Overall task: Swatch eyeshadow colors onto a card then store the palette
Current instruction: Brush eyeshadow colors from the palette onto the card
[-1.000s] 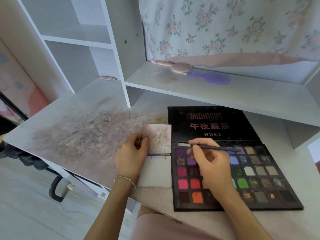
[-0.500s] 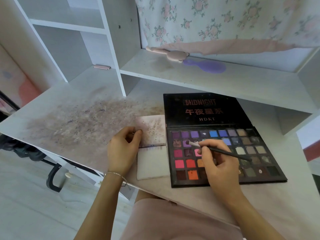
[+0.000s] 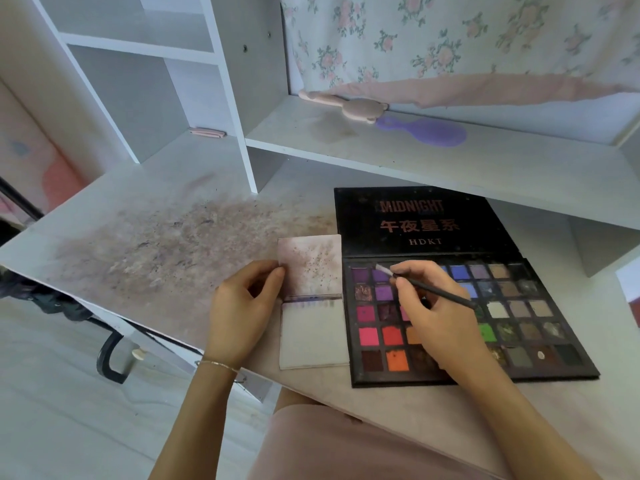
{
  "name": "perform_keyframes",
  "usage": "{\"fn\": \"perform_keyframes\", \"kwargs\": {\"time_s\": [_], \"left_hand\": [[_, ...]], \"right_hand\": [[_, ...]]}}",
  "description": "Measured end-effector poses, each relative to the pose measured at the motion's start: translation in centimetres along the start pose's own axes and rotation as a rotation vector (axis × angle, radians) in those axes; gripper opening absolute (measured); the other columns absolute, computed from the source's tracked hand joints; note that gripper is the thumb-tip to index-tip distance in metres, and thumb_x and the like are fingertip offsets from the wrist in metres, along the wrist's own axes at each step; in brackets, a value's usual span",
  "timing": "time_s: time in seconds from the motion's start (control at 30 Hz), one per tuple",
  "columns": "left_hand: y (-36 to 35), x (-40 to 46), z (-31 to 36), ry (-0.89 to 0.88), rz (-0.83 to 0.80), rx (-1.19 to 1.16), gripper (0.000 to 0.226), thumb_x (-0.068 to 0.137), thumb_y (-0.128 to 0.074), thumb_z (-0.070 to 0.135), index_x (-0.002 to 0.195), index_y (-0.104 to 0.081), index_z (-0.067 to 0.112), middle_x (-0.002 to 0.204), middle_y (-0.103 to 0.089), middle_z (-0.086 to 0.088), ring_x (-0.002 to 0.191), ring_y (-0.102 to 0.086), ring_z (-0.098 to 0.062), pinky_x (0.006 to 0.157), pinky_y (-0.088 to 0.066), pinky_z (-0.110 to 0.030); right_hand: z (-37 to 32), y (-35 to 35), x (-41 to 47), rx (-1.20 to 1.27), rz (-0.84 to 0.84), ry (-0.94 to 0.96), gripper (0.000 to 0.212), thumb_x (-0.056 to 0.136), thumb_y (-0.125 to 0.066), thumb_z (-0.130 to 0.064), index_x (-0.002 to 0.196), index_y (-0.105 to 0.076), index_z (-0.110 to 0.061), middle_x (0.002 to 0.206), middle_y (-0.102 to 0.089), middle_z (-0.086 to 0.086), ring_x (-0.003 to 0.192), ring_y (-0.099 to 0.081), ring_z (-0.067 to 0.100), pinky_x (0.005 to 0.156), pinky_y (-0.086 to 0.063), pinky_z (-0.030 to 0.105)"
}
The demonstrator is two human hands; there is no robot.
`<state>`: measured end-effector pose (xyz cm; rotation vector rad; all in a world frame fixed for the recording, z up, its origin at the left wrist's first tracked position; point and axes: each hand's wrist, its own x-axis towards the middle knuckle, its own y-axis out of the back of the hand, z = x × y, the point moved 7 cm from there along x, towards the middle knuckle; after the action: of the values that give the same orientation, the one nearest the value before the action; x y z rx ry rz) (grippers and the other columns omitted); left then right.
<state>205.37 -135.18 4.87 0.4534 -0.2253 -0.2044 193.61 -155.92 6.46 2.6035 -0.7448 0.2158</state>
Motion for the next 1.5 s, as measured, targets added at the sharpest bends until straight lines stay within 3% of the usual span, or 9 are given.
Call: {"fn": "perform_keyframes", "kwargs": {"time_s": [0.17, 0.33, 0.5, 0.63, 0.77, 0.9, 1.13, 1.37, 1.5], "left_hand": [[-0.2, 0.0, 0.0, -0.003, 0.025, 0.06, 0.01, 0.086, -0.06, 0.016, 0.086, -0.07, 0.02, 0.077, -0.067, 0.011, 0.074, -0.062, -0.003, 0.071, -0.049, -0.019], [-0.3, 0.0, 0.1, -0.004, 0.025, 0.083, 0.01, 0.086, -0.06, 0.016, 0.087, -0.07, 0.016, 0.079, -0.068, 0.006, 0.075, -0.063, -0.009, 0.073, -0.05, -0.027], [-0.2, -0.1, 0.1, 0.011, 0.028, 0.079, 0.01, 0.085, -0.06, 0.016, 0.085, -0.07, 0.017, 0.078, -0.069, 0.002, 0.075, -0.064, -0.014, 0.075, -0.051, -0.033], [-0.3, 0.0, 0.1, 0.024, 0.017, 0.075, 0.01, 0.085, -0.06, 0.015, 0.086, -0.07, 0.017, 0.078, -0.07, 0.001, 0.075, -0.064, -0.014, 0.076, -0.051, -0.034], [-0.2, 0.0, -0.1, 0.04, 0.022, 0.06, 0.011, 0.085, -0.06, 0.014, 0.086, -0.07, 0.018, 0.077, -0.07, 0.001, 0.075, -0.064, -0.016, 0.076, -0.052, -0.035], [-0.3, 0.0, 0.1, 0.029, 0.014, 0.065, 0.011, 0.085, -0.06, 0.014, 0.085, -0.069, 0.02, 0.077, -0.069, 0.003, 0.076, -0.064, -0.013, 0.076, -0.051, -0.033], [-0.3, 0.0, -0.1, 0.027, 0.011, 0.046, 0.011, 0.085, -0.061, 0.014, 0.083, -0.069, 0.02, 0.077, -0.07, 0.002, 0.075, -0.064, -0.015, 0.076, -0.052, -0.035], [-0.1, 0.0, 0.2, -0.007, 0.016, 0.036, 0.022, 0.084, -0.062, 0.013, 0.074, -0.064, 0.033, 0.073, -0.067, 0.015, 0.073, -0.063, -0.007, 0.073, -0.051, -0.028], [0.0, 0.1, 0.0, -0.008, 0.035, 0.034, 0.016, 0.082, -0.064, 0.012, 0.077, -0.069, 0.026, 0.071, -0.066, 0.015, 0.072, -0.062, -0.004, 0.073, -0.049, -0.025]], "right_hand": [[0.3, -0.2, -0.2, -0.007, -0.025, -0.026, 0.017, 0.086, -0.05, -0.017, 0.081, -0.057, -0.032, 0.07, -0.064, -0.001, 0.064, -0.059, 0.014, 0.057, -0.049, 0.028], [-0.3, -1.1, -0.1, -0.11, -0.121, 0.021, 0.016, 0.086, -0.05, -0.013, 0.08, -0.055, -0.027, 0.066, -0.063, 0.005, 0.054, -0.05, 0.006, 0.048, -0.039, 0.012], [-0.4, -1.4, -0.2, -0.17, -0.151, 0.027, 0.016, 0.085, -0.051, -0.012, 0.078, -0.055, -0.026, 0.064, -0.064, 0.002, 0.055, -0.051, 0.01, 0.05, -0.041, 0.017], [-0.8, -1.1, -0.2, -0.177, -0.09, 0.047, 0.023, 0.084, -0.053, -0.008, 0.073, -0.051, -0.029, 0.054, -0.056, -0.011, 0.053, -0.05, 0.003, 0.047, -0.036, 0.009], [-0.8, -1.3, -0.3, -0.189, -0.141, 0.046, 0.021, 0.085, -0.052, -0.008, 0.075, -0.052, -0.028, 0.071, -0.059, -0.032, 0.057, -0.051, 0.0, 0.05, -0.036, 0.007], [-0.9, -1.0, -0.1, -0.179, -0.088, 0.046, 0.023, 0.084, -0.053, -0.007, 0.073, -0.052, -0.026, 0.053, -0.056, -0.011, 0.052, -0.049, 0.0, 0.047, -0.035, 0.007], [-0.8, -0.9, -0.2, -0.163, -0.071, 0.039, 0.019, 0.084, -0.053, -0.007, 0.074, -0.054, -0.024, 0.052, -0.051, -0.011, 0.053, -0.05, 0.001, 0.046, -0.035, 0.007], [-1.5, -0.8, -0.3, -0.049, -0.008, 0.02, 0.019, 0.086, -0.052, -0.01, 0.078, -0.055, -0.028, 0.063, -0.059, 0.002, 0.056, -0.053, 0.011, 0.047, -0.039, 0.012], [-2.9, -3.7, -0.6, 0.079, -0.138, 0.013, 0.009, 0.081, -0.051, -0.024, 0.082, -0.054, -0.032, 0.071, -0.061, 0.0, 0.057, -0.055, 0.013, 0.05, -0.044, 0.021]]}}
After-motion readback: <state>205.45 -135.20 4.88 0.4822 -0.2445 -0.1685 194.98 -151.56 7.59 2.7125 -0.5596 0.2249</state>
